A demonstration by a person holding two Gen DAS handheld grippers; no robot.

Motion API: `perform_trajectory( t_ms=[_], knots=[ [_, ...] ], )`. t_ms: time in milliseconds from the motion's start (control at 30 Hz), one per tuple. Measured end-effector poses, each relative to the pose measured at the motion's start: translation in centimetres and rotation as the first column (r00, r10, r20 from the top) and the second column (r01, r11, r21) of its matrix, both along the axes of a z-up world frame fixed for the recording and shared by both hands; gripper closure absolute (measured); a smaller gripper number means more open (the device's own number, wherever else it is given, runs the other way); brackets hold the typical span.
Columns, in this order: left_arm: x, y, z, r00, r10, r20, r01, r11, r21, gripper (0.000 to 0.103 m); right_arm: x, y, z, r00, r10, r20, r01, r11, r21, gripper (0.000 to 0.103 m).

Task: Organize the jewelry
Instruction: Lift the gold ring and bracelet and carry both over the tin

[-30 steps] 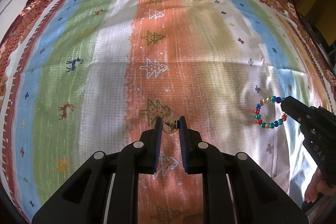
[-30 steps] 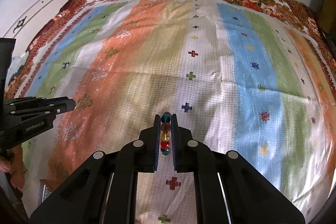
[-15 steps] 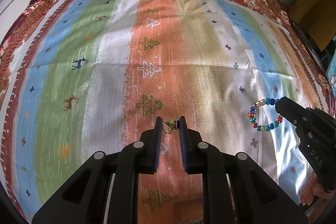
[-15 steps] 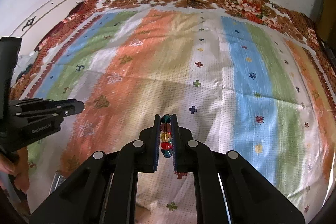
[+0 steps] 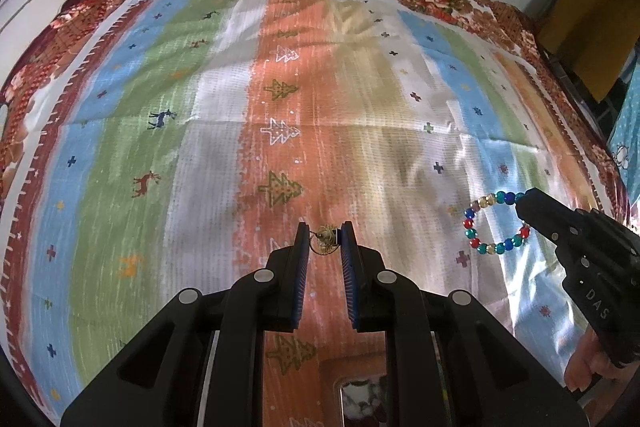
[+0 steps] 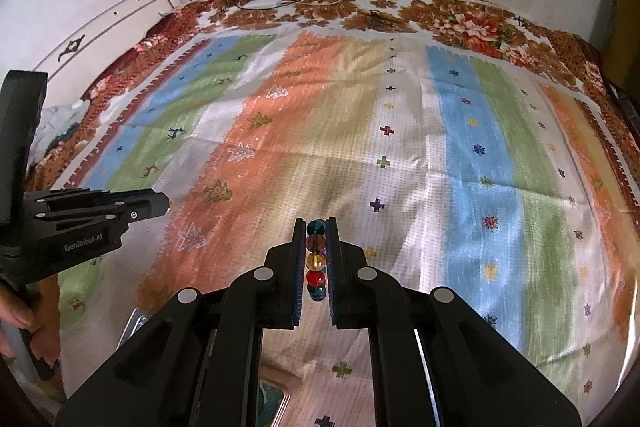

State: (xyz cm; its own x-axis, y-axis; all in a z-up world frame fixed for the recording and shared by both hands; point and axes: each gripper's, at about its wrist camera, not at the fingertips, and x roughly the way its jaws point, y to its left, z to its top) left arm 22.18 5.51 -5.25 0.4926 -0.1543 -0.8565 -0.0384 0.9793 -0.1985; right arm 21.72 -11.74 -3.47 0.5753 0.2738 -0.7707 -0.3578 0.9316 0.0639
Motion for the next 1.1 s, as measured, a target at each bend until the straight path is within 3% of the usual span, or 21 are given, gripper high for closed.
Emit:
perform_trajectory(
  t_ms=[1100],
  knots=[
    [-8.6,-2.7,2.5,0.99,-0.089,0.11,0.092,0.995,-0.023,0.088,-7.9,-0.3,3.4,0.991,0.09,0.1,-0.096,0.994,0.057,0.093]
  ],
)
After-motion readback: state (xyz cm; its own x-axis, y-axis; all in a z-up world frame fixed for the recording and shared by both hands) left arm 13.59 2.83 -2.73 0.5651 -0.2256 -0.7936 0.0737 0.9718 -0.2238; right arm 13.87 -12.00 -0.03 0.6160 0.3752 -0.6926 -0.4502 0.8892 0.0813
